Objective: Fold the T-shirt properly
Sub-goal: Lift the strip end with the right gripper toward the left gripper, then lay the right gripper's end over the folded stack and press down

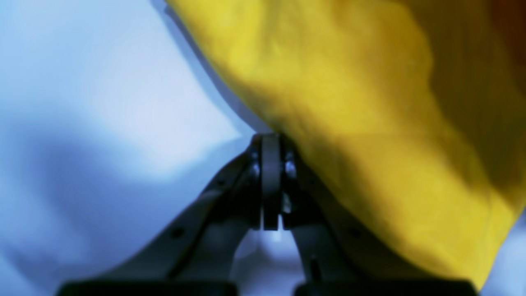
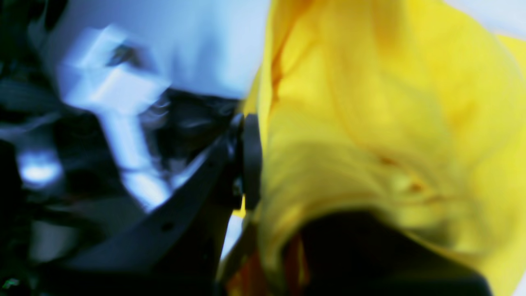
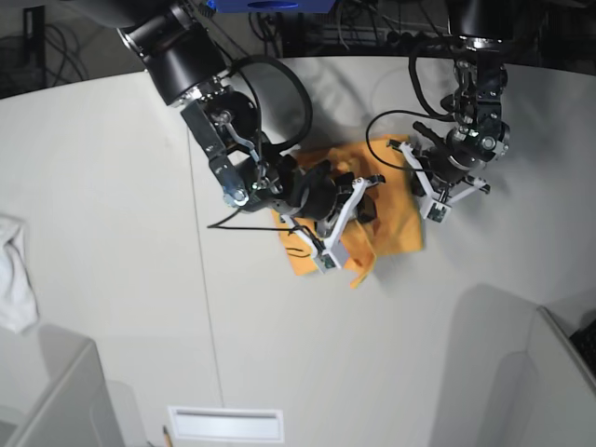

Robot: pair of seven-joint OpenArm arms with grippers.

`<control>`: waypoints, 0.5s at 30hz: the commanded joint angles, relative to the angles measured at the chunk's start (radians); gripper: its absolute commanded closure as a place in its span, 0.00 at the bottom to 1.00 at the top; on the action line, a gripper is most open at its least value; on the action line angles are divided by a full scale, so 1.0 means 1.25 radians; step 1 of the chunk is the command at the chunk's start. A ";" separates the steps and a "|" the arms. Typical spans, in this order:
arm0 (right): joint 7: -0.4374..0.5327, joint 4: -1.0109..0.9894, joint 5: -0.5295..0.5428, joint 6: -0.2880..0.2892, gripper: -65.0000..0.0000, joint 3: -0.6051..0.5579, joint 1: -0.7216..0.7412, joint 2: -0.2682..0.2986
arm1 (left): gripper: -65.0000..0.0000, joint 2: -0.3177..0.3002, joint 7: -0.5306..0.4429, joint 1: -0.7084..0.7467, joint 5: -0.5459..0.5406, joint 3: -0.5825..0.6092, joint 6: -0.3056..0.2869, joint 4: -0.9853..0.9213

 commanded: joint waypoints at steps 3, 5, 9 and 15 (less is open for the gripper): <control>0.056 -0.040 0.017 0.007 1.00 -0.007 0.024 -0.007 | 1.00 -0.008 0.000 0.024 -0.002 -0.003 -0.003 0.044; 0.053 -0.046 0.015 0.007 1.00 -0.008 0.024 -0.025 | 1.00 -0.025 0.000 0.043 -0.007 -0.003 -0.003 0.065; 0.015 -0.062 0.013 0.005 0.96 -0.008 0.033 -0.047 | 1.00 -0.045 0.000 0.078 -0.011 -0.025 -0.003 0.113; 0.009 -0.057 0.011 -0.007 0.41 -0.034 0.041 -0.046 | 1.00 -0.042 0.000 0.143 -0.016 -0.223 -0.005 0.161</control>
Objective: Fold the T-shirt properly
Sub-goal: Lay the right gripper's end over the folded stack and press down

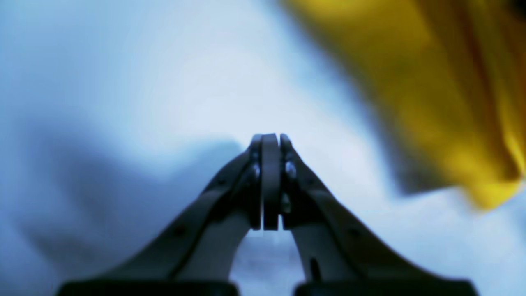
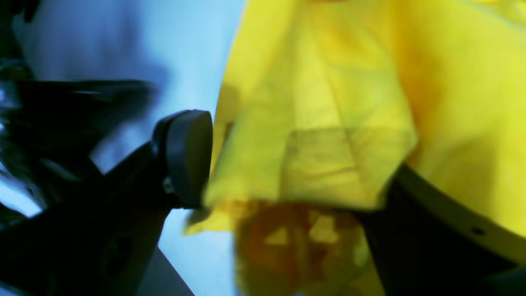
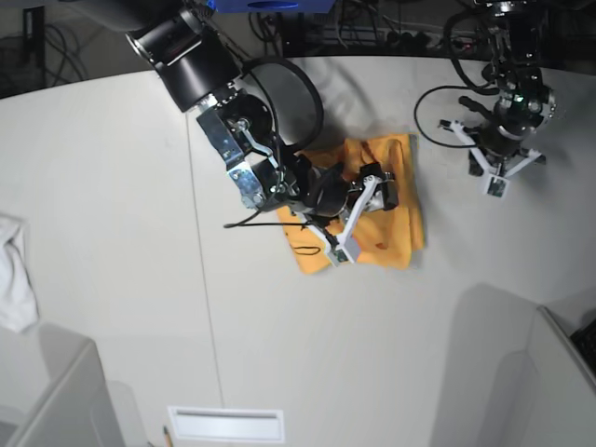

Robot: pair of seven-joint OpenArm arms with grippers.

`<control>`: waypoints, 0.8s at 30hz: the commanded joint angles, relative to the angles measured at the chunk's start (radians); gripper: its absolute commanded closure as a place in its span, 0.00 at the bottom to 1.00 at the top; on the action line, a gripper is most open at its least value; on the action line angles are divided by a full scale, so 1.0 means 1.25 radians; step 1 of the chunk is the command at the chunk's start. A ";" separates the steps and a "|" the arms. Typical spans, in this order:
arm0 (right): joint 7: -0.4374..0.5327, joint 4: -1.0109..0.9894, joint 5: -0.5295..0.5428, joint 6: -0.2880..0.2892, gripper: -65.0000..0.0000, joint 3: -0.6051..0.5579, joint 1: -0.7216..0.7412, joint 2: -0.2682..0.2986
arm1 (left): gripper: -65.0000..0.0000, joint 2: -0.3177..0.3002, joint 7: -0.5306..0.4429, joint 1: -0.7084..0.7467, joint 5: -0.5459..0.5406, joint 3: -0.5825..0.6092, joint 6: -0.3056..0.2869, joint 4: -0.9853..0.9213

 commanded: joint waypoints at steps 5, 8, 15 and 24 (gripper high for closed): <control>0.012 0.035 0.015 -0.102 0.47 -0.087 0.046 -0.012 | 1.00 -0.012 -0.007 0.020 -0.125 -0.186 -0.046 0.010; 0.012 0.033 0.015 -0.103 0.48 -0.142 0.062 -0.020 | 1.00 -0.014 0.072 0.021 -0.168 -0.293 -0.074 0.014; 0.020 0.025 0.015 -0.103 0.48 -0.201 0.081 -0.047 | 1.00 -0.014 0.107 0.014 -0.169 -0.371 -0.104 0.013; 0.076 0.113 0.017 -0.105 0.48 -0.253 0.148 -0.004 | 1.00 -0.010 0.105 0.010 -0.173 -0.370 -0.104 0.011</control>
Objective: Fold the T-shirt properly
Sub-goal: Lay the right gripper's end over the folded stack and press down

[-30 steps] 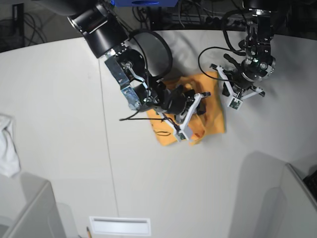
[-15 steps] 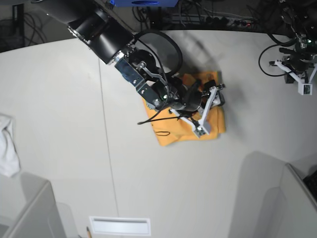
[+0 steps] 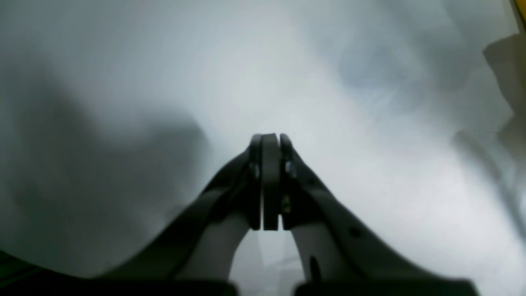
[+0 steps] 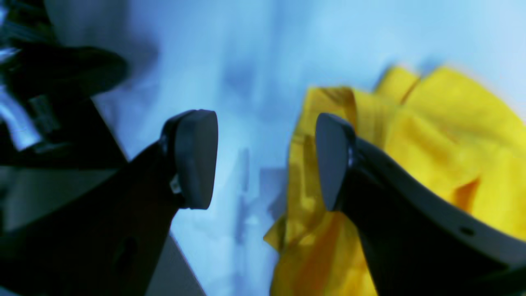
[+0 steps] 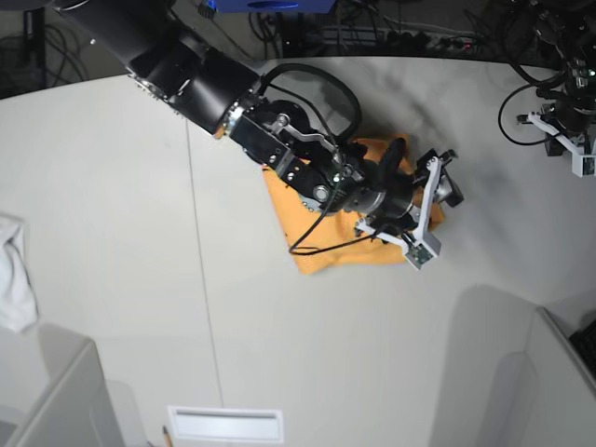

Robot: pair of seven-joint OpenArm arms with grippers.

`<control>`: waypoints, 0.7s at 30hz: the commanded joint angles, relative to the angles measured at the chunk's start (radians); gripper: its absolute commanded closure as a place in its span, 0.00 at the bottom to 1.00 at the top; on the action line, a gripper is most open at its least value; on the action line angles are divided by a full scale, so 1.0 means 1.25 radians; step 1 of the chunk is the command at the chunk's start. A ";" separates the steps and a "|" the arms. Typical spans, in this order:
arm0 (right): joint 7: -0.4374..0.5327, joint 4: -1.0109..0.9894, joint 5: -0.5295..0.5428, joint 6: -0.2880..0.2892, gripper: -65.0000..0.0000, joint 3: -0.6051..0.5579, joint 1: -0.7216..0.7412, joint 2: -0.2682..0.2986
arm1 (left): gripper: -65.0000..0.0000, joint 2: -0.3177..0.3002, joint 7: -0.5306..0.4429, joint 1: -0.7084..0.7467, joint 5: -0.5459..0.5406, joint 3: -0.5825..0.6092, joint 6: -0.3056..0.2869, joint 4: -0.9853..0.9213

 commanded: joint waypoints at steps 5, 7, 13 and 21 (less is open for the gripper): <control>-0.098 0.109 -0.005 -0.001 0.92 0.156 -0.042 0.068 | 1.00 -0.013 -0.015 -0.001 -0.005 -0.008 -0.005 0.013; -0.122 0.115 -0.005 -0.001 1.00 0.183 -0.066 0.084 | 1.00 -0.013 -0.015 -0.001 -0.005 -0.008 -0.005 0.013; -0.125 0.095 -0.006 -0.001 1.00 0.178 -0.138 0.107 | 1.00 -0.011 -0.015 -0.004 -0.006 -0.002 -0.005 0.023; -0.092 -0.005 -0.006 -0.001 1.00 0.027 -0.141 0.048 | 1.00 0.013 -0.013 -0.004 -0.007 0.007 -0.005 0.032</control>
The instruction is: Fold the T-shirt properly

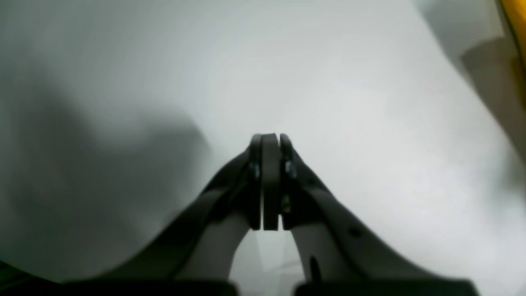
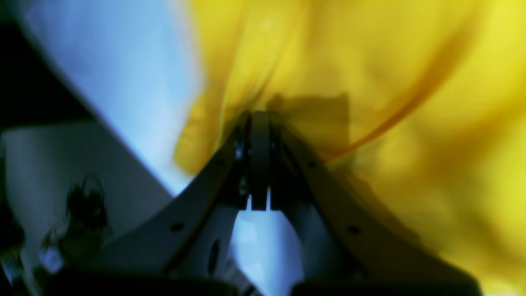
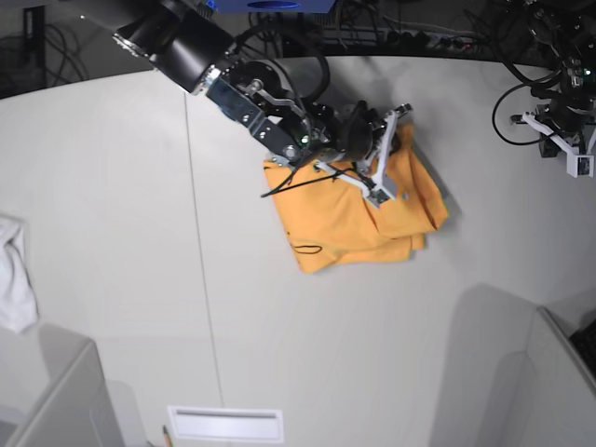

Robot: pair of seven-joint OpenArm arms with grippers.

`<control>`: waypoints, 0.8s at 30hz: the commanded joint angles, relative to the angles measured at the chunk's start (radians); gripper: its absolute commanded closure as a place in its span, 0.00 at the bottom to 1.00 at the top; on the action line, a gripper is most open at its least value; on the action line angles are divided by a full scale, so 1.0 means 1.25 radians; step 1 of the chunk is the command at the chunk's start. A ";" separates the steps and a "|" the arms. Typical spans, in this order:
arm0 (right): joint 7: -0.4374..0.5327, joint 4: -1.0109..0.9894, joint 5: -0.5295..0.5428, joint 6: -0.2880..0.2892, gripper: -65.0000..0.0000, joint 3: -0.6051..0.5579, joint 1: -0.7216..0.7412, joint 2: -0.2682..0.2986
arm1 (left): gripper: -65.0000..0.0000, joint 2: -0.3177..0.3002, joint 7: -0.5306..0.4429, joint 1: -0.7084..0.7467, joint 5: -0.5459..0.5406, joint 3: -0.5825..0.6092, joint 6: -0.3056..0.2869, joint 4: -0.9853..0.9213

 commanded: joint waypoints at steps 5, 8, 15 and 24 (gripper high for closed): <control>0.024 -0.064 0.006 0.004 1.00 -0.047 0.056 -0.032 | 1.00 0.004 -0.012 0.005 -0.037 0.063 -0.005 0.026; 0.019 0.006 0.006 0.004 1.00 -0.046 0.060 -0.006 | 1.00 0.007 -0.012 0.011 -0.149 0.074 -0.005 0.024; 0.017 0.230 0.008 0.004 1.00 0.167 -0.019 0.097 | 1.00 0.007 -0.010 0.032 -0.347 0.080 -0.005 0.025; 0.017 0.268 0.012 0.005 1.00 0.290 -0.065 0.161 | 0.44 0.008 -0.010 0.046 -0.571 0.080 -0.005 -0.056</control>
